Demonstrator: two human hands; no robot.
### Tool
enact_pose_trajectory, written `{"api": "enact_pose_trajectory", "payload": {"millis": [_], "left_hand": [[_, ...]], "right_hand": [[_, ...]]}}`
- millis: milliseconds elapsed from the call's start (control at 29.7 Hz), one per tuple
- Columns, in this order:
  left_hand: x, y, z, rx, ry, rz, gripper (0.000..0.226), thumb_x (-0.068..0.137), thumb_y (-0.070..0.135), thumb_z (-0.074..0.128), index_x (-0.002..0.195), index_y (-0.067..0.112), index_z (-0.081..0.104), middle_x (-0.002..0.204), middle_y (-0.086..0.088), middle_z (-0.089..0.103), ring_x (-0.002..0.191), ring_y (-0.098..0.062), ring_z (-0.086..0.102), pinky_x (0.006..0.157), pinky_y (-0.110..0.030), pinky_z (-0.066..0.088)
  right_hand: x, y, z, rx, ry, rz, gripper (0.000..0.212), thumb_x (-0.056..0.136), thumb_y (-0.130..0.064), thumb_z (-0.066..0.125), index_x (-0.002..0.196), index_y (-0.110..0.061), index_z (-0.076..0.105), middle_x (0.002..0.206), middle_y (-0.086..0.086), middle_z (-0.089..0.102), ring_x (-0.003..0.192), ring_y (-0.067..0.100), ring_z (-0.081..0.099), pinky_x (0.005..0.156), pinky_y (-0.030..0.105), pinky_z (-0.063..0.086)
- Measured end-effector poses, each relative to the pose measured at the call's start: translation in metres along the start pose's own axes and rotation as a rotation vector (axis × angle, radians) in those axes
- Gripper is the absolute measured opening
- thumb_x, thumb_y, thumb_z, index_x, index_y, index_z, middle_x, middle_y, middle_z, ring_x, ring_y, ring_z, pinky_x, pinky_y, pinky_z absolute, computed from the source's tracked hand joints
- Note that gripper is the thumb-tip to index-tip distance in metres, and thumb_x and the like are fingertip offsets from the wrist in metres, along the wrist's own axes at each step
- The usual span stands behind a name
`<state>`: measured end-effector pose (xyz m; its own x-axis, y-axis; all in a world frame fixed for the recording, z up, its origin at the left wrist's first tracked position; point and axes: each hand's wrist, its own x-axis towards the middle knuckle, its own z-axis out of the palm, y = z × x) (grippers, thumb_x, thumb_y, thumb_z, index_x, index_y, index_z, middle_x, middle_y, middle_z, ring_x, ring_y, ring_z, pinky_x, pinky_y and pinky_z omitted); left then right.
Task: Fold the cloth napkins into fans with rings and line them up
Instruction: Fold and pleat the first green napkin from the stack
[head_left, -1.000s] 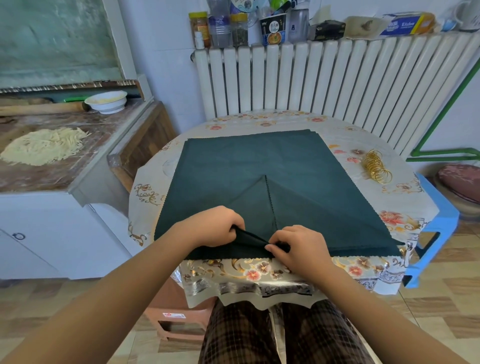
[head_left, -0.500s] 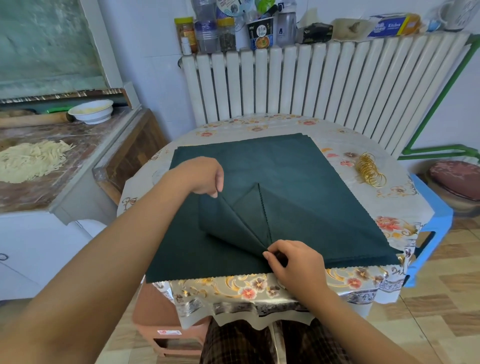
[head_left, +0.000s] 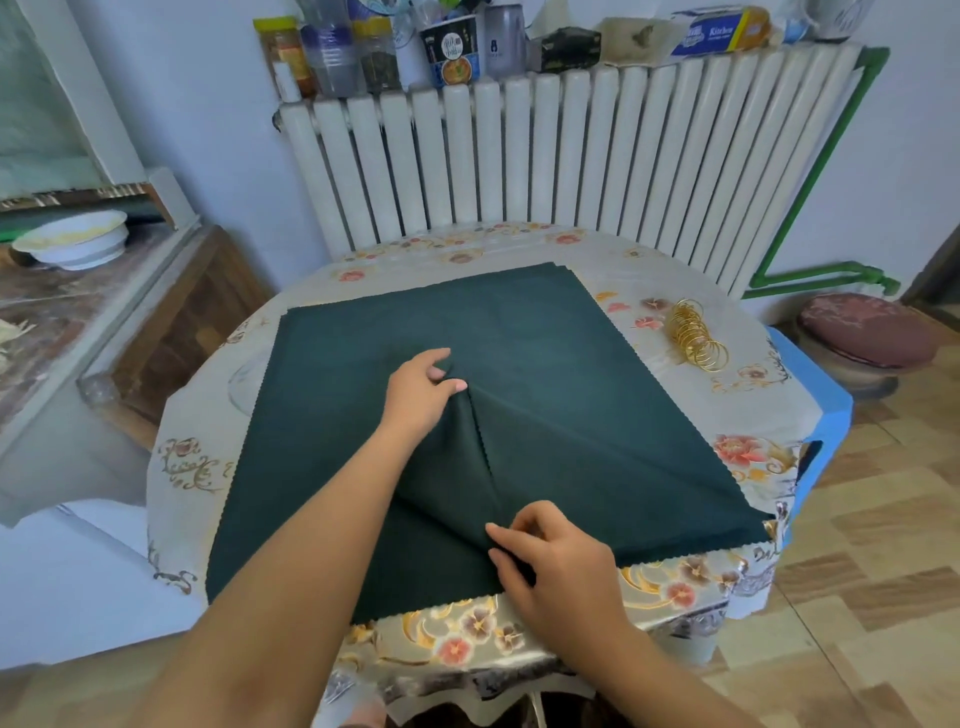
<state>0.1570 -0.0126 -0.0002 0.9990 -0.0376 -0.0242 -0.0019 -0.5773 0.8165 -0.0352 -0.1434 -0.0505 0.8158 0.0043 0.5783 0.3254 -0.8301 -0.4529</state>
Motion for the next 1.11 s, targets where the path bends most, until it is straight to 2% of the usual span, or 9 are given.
{"api": "enact_pose_trajectory", "payload": {"millis": [67, 135, 236, 438, 573, 707, 876, 1044, 1111], "left_hand": [[0.0, -0.005, 0.005, -0.004, 0.02, -0.003, 0.046, 0.088, 0.019, 0.068, 0.133, 0.02, 0.056, 0.096, 0.008, 0.059, 0.109, -0.014, 0.053, 0.097, -0.02, 0.035], [0.0, -0.01, 0.009, -0.01, 0.012, 0.009, 0.041, 0.088, 0.018, 0.067, 0.129, 0.019, 0.06, 0.105, 0.003, 0.064, 0.114, -0.015, 0.055, 0.096, -0.018, 0.034], [0.002, -0.014, 0.012, -0.032, 0.016, 0.048, 0.034, 0.087, 0.017, 0.068, 0.121, 0.015, 0.066, 0.118, -0.002, 0.067, 0.112, -0.013, 0.058, 0.09, -0.01, 0.035], [0.004, -0.016, 0.016, 0.02, 0.007, 0.138, 0.027, 0.092, 0.021, 0.061, 0.118, 0.017, 0.068, 0.117, 0.0, 0.065, 0.11, -0.01, 0.055, 0.084, -0.005, 0.03], [0.01, -0.02, 0.021, 0.099, -0.003, 0.158, 0.026, 0.095, 0.021, 0.057, 0.119, 0.016, 0.068, 0.113, -0.001, 0.065, 0.113, -0.015, 0.055, 0.087, -0.011, 0.032], [0.015, -0.025, 0.031, 0.314, 0.001, 0.195, 0.029, 0.097, 0.027, 0.053, 0.122, 0.019, 0.065, 0.097, 0.002, 0.047, 0.103, -0.02, 0.051, 0.082, -0.022, 0.035], [0.014, -0.025, 0.032, 0.53, 0.088, 0.227, 0.036, 0.1, 0.033, 0.046, 0.128, 0.016, 0.059, 0.109, -0.007, 0.051, 0.109, -0.024, 0.044, 0.091, -0.033, 0.037], [-0.021, -0.014, 0.024, 0.571, 0.255, 0.45, 0.021, 0.092, 0.011, 0.055, 0.105, 0.008, 0.071, 0.099, -0.009, 0.058, 0.096, -0.03, 0.052, 0.087, -0.037, 0.034], [-0.044, -0.009, 0.021, 0.618, 0.239, 0.486, 0.023, 0.089, 0.009, 0.054, 0.105, 0.007, 0.071, 0.104, -0.009, 0.06, 0.1, -0.031, 0.053, 0.09, -0.037, 0.033]], "right_hand": [[0.001, 0.0, 0.0, -0.004, -0.008, 0.006, 0.02, 0.081, -0.036, 0.057, 0.08, -0.028, 0.075, 0.074, -0.013, 0.054, 0.052, 0.003, 0.048, 0.039, 0.019, 0.04], [0.001, 0.0, 0.0, -0.028, -0.013, 0.003, 0.022, 0.082, -0.036, 0.057, 0.073, -0.027, 0.074, 0.07, -0.013, 0.052, 0.053, 0.003, 0.046, 0.039, 0.018, 0.038], [0.0, 0.0, 0.002, -0.039, -0.012, -0.016, 0.022, 0.082, -0.035, 0.058, 0.067, -0.027, 0.072, 0.067, -0.013, 0.051, 0.054, 0.003, 0.046, 0.039, 0.017, 0.036], [-0.002, 0.0, 0.003, -0.04, -0.01, -0.037, 0.022, 0.08, -0.032, 0.06, 0.062, -0.025, 0.07, 0.067, -0.013, 0.052, 0.056, 0.004, 0.047, 0.038, 0.019, 0.037], [-0.002, 0.0, 0.003, -0.033, -0.014, -0.04, 0.024, 0.079, -0.031, 0.059, 0.06, -0.024, 0.071, 0.075, -0.015, 0.059, 0.059, 0.003, 0.052, 0.04, 0.019, 0.041], [-0.001, -0.001, 0.003, -0.022, -0.036, -0.054, 0.02, 0.076, -0.03, 0.06, 0.061, -0.025, 0.072, 0.08, -0.018, 0.065, 0.063, 0.004, 0.056, 0.044, 0.019, 0.045], [0.0, -0.001, 0.003, 0.004, -0.064, -0.02, 0.023, 0.077, -0.031, 0.059, 0.06, -0.025, 0.072, 0.076, -0.019, 0.065, 0.063, 0.004, 0.054, 0.045, 0.019, 0.045], [0.001, -0.001, 0.003, 0.032, -0.087, 0.01, 0.025, 0.077, -0.033, 0.057, 0.061, -0.026, 0.074, 0.075, -0.019, 0.066, 0.064, 0.004, 0.056, 0.044, 0.019, 0.046], [0.001, 0.0, 0.002, 0.033, -0.09, 0.019, 0.026, 0.078, -0.034, 0.055, 0.062, -0.026, 0.075, 0.075, -0.019, 0.067, 0.064, 0.004, 0.057, 0.045, 0.018, 0.047]]}}
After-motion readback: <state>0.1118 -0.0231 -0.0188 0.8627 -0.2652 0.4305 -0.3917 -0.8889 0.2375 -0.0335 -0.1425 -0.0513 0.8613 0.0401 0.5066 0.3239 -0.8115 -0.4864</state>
